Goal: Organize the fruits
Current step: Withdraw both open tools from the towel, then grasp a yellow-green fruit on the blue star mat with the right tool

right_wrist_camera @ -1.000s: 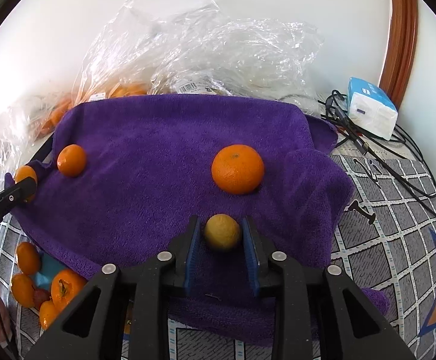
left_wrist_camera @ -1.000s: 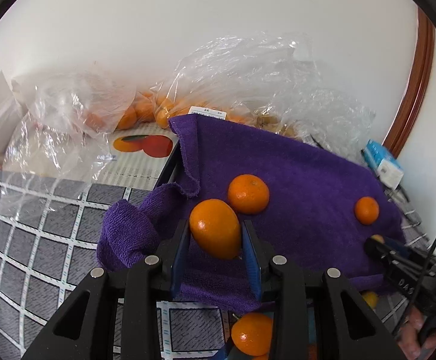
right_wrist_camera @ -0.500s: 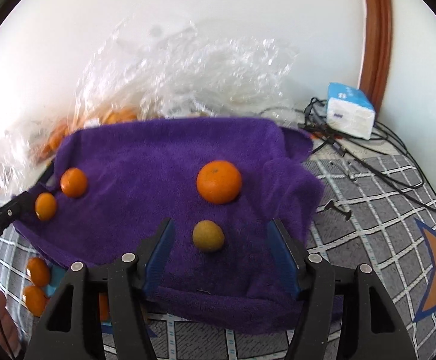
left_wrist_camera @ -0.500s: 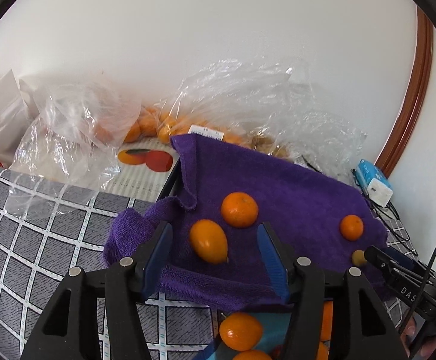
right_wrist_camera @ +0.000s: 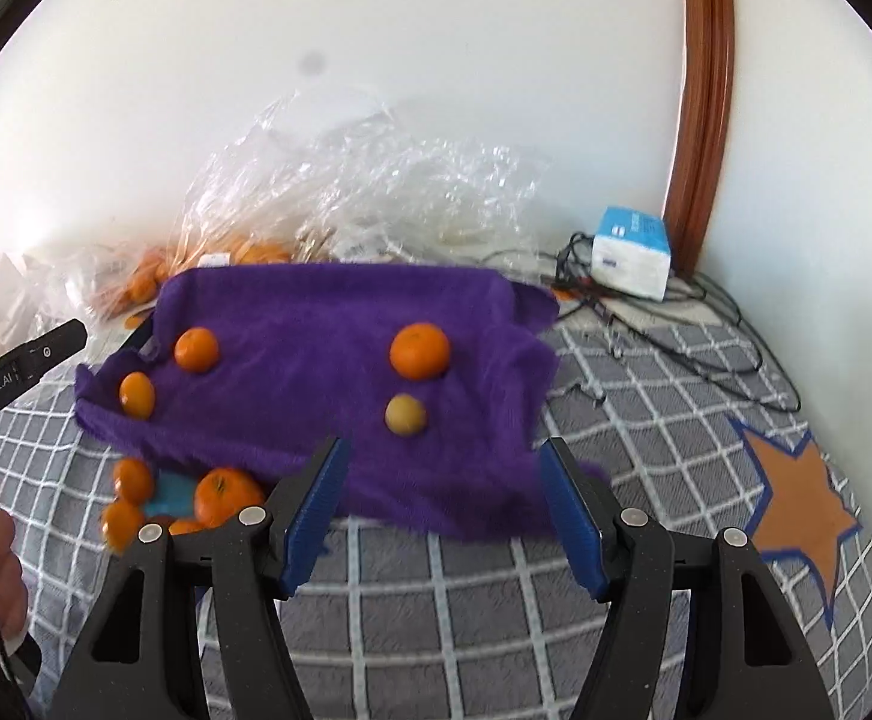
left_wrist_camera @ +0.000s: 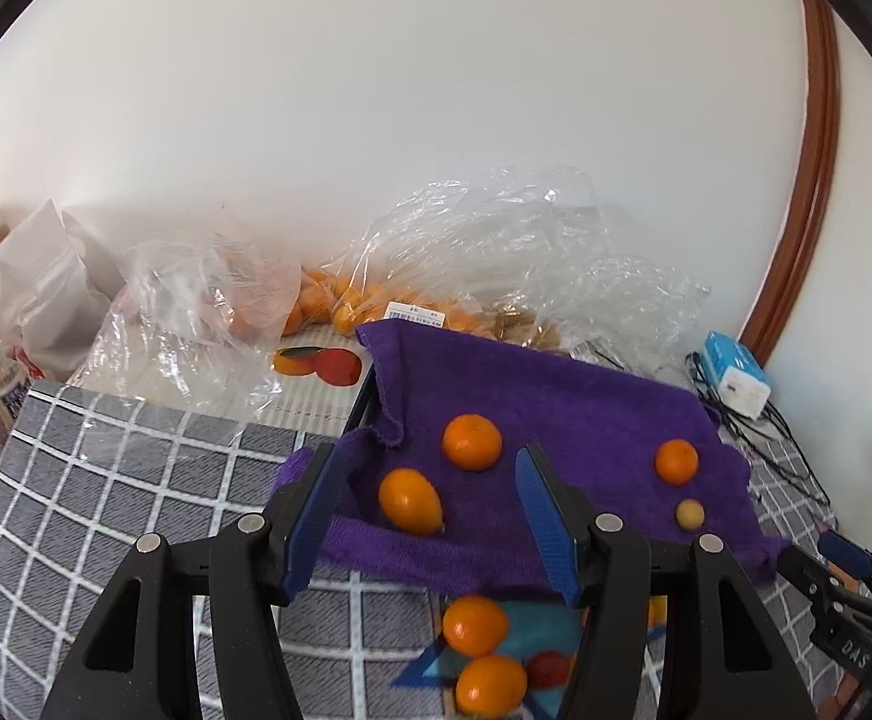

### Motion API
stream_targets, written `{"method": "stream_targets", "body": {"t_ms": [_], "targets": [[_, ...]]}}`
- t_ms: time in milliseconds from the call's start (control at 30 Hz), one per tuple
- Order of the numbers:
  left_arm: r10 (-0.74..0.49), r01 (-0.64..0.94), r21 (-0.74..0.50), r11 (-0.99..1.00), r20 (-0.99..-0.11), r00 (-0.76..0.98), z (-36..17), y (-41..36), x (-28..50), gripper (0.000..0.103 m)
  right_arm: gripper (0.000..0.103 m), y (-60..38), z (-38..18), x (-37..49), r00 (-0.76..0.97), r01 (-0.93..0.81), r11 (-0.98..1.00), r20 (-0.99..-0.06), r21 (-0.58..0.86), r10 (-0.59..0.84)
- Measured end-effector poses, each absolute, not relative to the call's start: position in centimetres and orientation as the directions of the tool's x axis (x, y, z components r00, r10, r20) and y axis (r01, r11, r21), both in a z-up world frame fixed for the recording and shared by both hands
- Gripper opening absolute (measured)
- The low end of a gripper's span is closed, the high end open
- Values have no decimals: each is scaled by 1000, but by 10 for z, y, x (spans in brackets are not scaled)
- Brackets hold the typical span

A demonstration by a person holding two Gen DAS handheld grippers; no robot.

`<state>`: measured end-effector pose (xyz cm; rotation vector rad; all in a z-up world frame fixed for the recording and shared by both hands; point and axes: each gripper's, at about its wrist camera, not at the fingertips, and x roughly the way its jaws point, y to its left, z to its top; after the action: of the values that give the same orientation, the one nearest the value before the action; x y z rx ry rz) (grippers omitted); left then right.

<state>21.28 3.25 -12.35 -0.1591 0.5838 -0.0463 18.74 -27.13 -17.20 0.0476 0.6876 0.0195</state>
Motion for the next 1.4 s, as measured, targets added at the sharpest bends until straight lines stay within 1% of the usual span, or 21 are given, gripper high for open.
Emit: {"method": "stream_targets", "body": {"t_ms": [33,67,133,200,367,500,567,633,867,900,933,1000,1100,1167,1200,1300,1400], "targets": [[-101,16,-158,987,-548,830,-125,34,206,61,66,-272,-173,185,765,-4,998,-642,58,41],[-104,26,-146,989,-558,823,-128,35,200,66,66,-271,-175,182,758,-7,998,-650,65,47],[-88,28,-109,994,-593,800,-136,40,189,67,66,-267,-179,177,748,-17,998,-662,68,58],[-70,9,-102,995,-613,787,-146,50,178,67,66,-261,-185,173,738,-39,997,-671,67,74],[-51,-61,-151,987,-644,763,-170,85,155,67,65,-240,-197,162,724,-88,994,-681,64,108],[-27,-119,-182,976,-643,765,-187,102,150,67,60,-223,-204,160,724,-139,989,-677,48,134],[-60,-113,-216,970,-662,747,-190,105,151,65,56,-217,-207,162,724,-146,989,-678,29,127],[-79,-105,-237,966,-653,754,-192,104,150,66,51,-215,-211,167,719,-141,990,-686,21,116],[-86,-90,-217,972,-683,725,-198,98,154,65,43,-218,-226,199,661,-167,984,-734,56,154],[-87,-90,-220,971,-682,726,-198,99,153,65,39,-217,-229,204,652,-170,984,-742,57,156],[-88,-90,-222,971,-681,727,-198,99,153,65,37,-216,-232,209,641,-176,983,-750,60,161],[-96,-82,-221,972,-686,721,-199,98,153,65,37,-215,-236,214,625,-198,977,-758,77,186],[-98,-73,-208,975,-704,704,-201,94,156,65,37,-207,-238,218,625,-226,973,-759,48,183],[-98,-72,-207,976,-705,702,-201,93,156,65,33,-203,-239,218,631,-246,969,-753,32,185],[-100,-73,-210,975,-706,701,-202,94,157,65,26,-202,-240,218,627,-262,964,-753,39,201],[-104,-78,-218,973,-711,695,-203,96,158,65,26,-203,-239,212,646,-264,964,-739,20,192],[-111,-71,-223,972,-706,699,-202,96,157,65,26,-211,-236,199,656,-259,965,-726,40,206]]}}
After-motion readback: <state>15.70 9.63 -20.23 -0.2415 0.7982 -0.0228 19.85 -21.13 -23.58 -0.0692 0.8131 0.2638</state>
